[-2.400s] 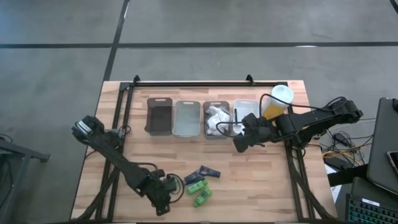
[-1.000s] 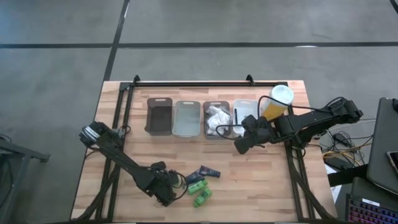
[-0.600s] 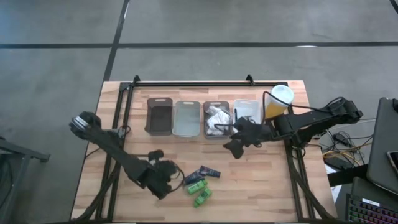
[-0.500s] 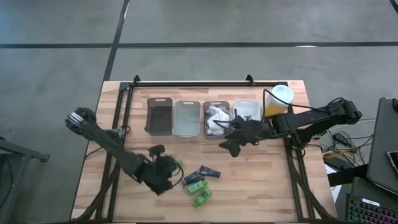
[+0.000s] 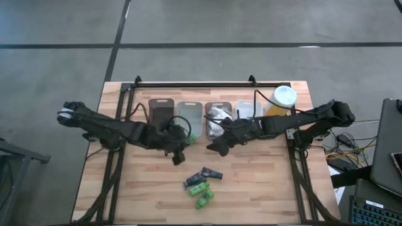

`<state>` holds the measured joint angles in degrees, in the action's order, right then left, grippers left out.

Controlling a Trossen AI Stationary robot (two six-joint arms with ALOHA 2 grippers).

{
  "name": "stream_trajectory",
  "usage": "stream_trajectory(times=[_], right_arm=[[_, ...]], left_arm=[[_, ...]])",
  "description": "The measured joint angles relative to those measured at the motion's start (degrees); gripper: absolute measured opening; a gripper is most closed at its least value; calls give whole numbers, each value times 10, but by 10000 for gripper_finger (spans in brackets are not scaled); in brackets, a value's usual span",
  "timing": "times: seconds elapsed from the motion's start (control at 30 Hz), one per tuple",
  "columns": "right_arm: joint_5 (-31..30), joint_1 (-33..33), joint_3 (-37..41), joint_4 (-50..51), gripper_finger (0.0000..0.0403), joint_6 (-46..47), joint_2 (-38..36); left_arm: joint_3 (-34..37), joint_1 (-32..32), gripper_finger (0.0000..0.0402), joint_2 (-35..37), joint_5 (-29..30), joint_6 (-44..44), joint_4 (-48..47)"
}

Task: Pick & Place Travel size toiletries
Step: Put the green shampoo into the gray bin

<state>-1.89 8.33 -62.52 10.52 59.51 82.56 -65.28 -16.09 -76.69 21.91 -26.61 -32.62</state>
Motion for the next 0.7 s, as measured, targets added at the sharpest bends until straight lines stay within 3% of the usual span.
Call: stream_trajectory(times=[0.13,0.33,0.7], right_arm=[[-6,-5,-2,-36,333,-4,3],[-7,-4,-1,-36,348,-6,13],[-7,-3,0,-34,341,-5,16]], left_arm=[[0,-3,124,-8,-61,75,65],[0,5,124,-11,-66,80,84],[-1,4,124,-10,-17,19,-35]])
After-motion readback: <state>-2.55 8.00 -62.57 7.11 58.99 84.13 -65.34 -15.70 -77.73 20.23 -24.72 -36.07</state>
